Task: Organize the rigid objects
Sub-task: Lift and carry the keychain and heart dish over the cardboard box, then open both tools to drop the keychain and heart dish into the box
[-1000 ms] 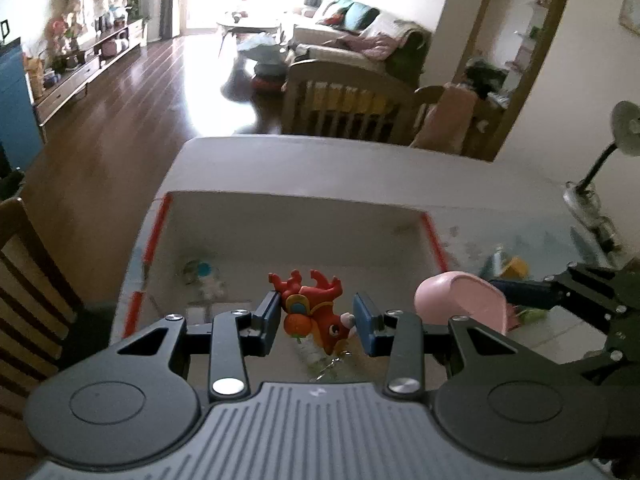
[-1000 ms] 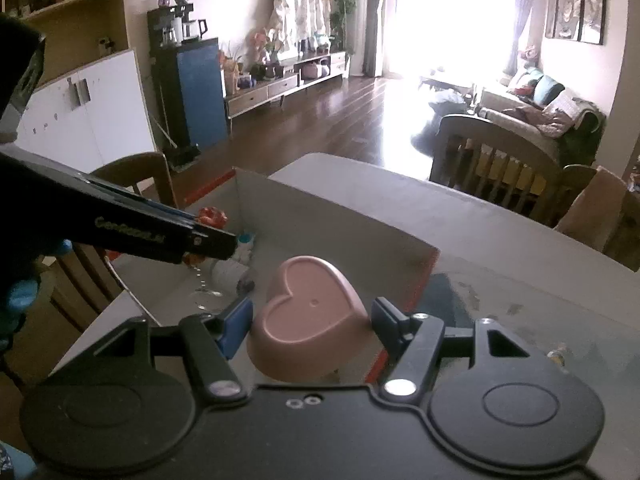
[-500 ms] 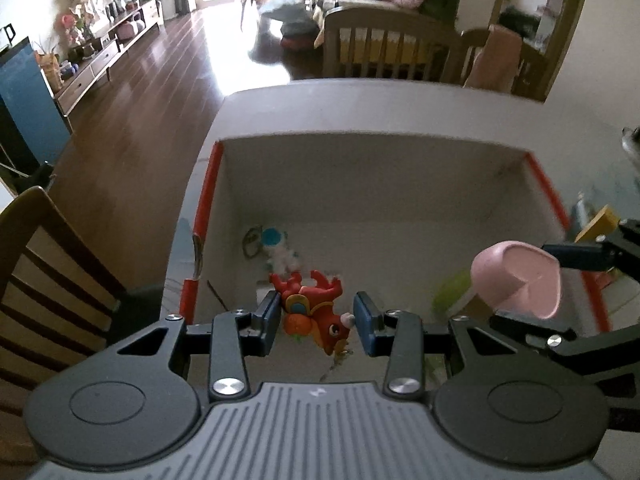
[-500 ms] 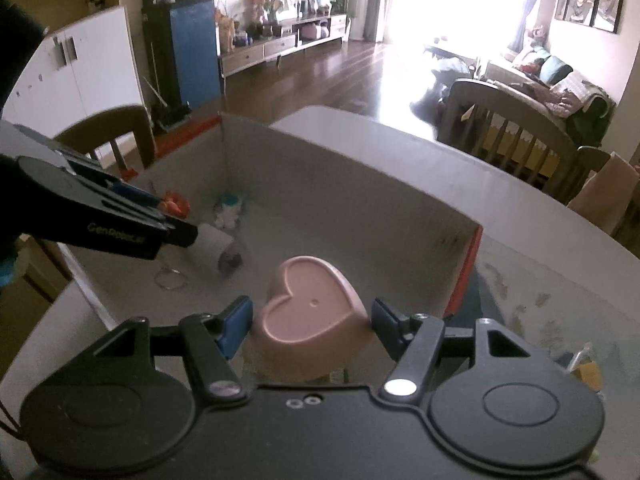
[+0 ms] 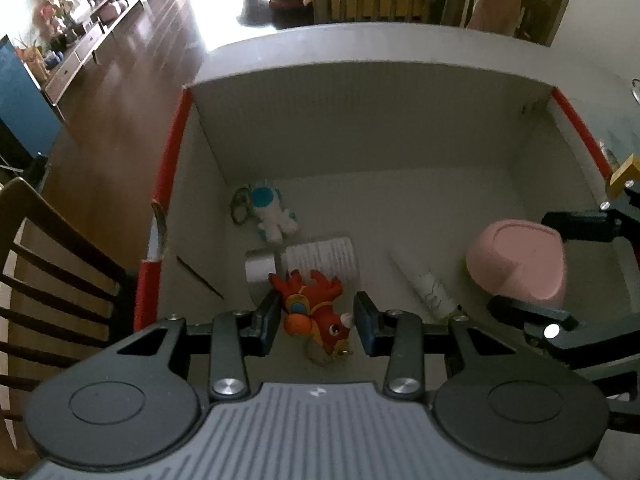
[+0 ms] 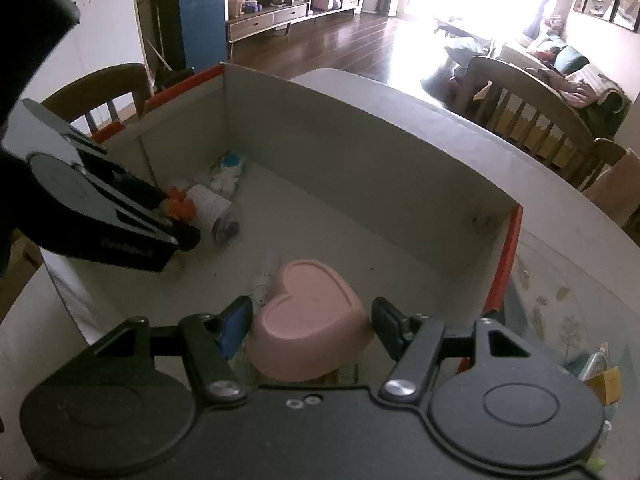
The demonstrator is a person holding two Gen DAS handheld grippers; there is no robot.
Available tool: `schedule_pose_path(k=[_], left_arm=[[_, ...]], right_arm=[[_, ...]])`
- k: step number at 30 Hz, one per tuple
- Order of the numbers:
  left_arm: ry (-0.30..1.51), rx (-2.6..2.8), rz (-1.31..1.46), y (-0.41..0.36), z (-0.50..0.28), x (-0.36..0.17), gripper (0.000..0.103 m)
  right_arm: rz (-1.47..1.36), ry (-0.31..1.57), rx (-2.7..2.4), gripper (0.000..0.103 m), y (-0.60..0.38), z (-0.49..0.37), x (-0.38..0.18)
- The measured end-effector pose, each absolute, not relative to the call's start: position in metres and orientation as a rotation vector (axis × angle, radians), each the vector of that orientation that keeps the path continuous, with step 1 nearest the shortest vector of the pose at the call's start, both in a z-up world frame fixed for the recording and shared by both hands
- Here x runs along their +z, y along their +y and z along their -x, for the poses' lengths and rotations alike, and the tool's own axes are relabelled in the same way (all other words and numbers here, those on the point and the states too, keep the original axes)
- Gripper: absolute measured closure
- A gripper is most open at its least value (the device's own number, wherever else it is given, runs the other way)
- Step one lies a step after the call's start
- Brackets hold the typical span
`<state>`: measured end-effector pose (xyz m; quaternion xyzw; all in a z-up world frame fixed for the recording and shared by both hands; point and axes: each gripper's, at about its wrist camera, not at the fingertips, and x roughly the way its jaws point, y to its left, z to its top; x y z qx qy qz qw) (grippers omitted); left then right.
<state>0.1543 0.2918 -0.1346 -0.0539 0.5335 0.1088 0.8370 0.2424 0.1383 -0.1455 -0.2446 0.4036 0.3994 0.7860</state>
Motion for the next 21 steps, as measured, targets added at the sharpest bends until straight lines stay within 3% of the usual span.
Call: schedule_pose_path(k=[9,21], left_arm=[[1.175,0.214,0.118,0.288,-0.152,-0.144,0.064],[1.108,0.249,0.155,0.284,-0.130,-0.121,0.064]], right_arm=[[0.523,0.873,0.874,0.037,0.137,-0.244,-0.144],[0.461,0.845,0.876,0.036,0.121,-0.237,-0.126]])
